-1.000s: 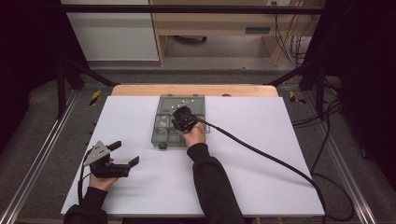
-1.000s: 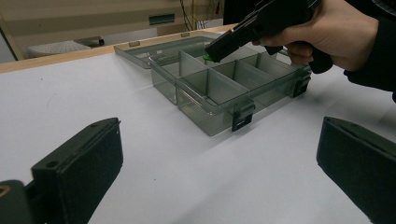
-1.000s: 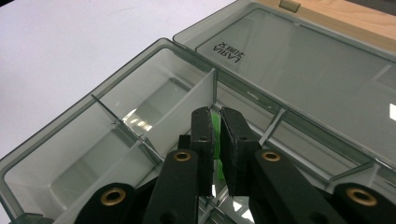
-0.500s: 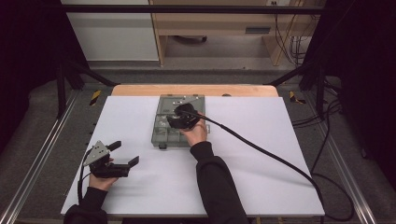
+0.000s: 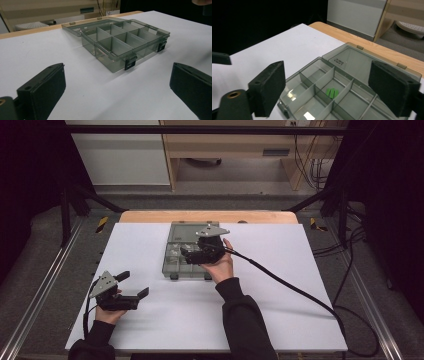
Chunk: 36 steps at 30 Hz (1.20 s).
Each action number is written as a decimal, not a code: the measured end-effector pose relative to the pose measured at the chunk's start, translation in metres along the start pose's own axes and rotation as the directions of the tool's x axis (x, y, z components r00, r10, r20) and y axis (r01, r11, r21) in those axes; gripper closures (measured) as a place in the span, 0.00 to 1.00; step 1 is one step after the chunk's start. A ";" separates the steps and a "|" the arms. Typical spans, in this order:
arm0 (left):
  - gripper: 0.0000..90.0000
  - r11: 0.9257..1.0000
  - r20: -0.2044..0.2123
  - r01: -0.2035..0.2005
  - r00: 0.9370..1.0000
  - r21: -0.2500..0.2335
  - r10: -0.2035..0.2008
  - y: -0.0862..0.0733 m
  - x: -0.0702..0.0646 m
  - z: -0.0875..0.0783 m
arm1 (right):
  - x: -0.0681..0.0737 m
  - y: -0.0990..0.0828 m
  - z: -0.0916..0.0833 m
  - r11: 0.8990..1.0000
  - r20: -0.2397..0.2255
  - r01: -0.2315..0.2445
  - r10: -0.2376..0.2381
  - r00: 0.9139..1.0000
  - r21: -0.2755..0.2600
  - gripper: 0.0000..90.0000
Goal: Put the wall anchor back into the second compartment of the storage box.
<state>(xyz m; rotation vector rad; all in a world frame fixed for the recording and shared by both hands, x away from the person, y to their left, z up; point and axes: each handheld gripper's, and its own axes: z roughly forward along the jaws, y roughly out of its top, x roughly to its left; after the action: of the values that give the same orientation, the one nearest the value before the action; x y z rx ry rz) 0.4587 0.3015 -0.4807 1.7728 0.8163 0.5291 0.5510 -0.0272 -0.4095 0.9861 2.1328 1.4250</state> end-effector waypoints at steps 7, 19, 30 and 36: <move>0.00 1.000 -0.001 -0.005 1.000 0.002 0.005 0.000 0.000 0.000 | -0.004 -0.015 -0.033 1.000 0.010 -0.005 0.006 1.000 -0.029 0.05; 0.00 1.000 -0.002 -0.009 1.000 0.005 0.009 0.000 -0.001 0.001 | -0.018 -0.050 -0.085 0.998 0.018 -0.007 0.008 1.000 -0.068 0.01; 0.00 1.000 -0.003 -0.008 1.000 0.010 0.008 -0.001 -0.001 0.002 | -0.035 -0.100 -0.128 0.995 0.041 -0.040 0.044 0.998 -0.093 0.01; 0.00 1.000 -0.003 -0.010 1.000 0.013 0.010 -0.001 -0.002 0.002 | -0.043 -0.122 -0.149 0.993 0.054 -0.067 0.073 0.996 -0.101 0.01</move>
<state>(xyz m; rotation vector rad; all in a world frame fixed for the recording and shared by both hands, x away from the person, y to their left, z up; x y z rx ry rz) 0.4586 0.2990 -0.4820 1.7890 0.8154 0.5340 0.4418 -0.1824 -0.4629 1.0607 1.9843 1.5011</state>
